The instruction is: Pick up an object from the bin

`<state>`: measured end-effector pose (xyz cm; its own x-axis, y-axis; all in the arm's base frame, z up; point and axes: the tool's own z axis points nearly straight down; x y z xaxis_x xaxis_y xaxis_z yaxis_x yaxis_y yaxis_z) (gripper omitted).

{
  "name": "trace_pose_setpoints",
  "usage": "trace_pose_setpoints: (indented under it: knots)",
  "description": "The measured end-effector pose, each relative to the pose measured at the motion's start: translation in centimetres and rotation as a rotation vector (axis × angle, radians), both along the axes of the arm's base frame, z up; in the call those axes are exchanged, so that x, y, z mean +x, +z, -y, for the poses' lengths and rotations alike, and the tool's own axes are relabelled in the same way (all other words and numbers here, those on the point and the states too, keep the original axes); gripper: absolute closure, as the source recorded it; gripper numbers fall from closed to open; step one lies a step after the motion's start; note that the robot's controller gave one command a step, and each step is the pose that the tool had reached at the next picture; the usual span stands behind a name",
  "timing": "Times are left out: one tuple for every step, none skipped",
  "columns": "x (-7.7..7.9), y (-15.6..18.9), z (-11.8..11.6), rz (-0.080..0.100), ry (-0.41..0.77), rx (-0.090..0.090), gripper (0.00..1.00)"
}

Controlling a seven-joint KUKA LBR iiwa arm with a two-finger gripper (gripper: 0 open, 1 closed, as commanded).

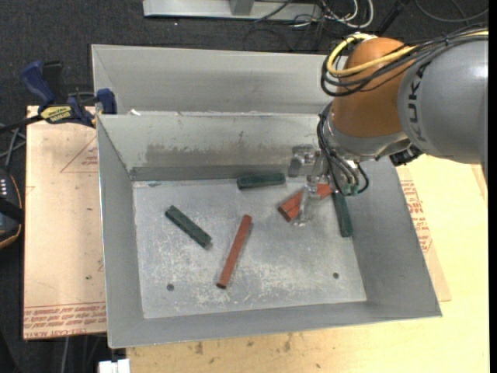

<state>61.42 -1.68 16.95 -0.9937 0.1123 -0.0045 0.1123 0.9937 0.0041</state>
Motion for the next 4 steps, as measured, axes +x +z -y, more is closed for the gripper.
trace_pose_setpoints:
  knots:
    - [1.0,-3.9,2.4,0.001,0.269,-0.004,0.0]
    - [3.0,-7.7,1.4,0.002,0.442,-0.006,0.0]
    - [4.1,-9.9,7.1,0.0,0.474,-0.004,1.0]
    - [4.1,-9.9,7.1,0.0,0.474,-0.004,1.0]
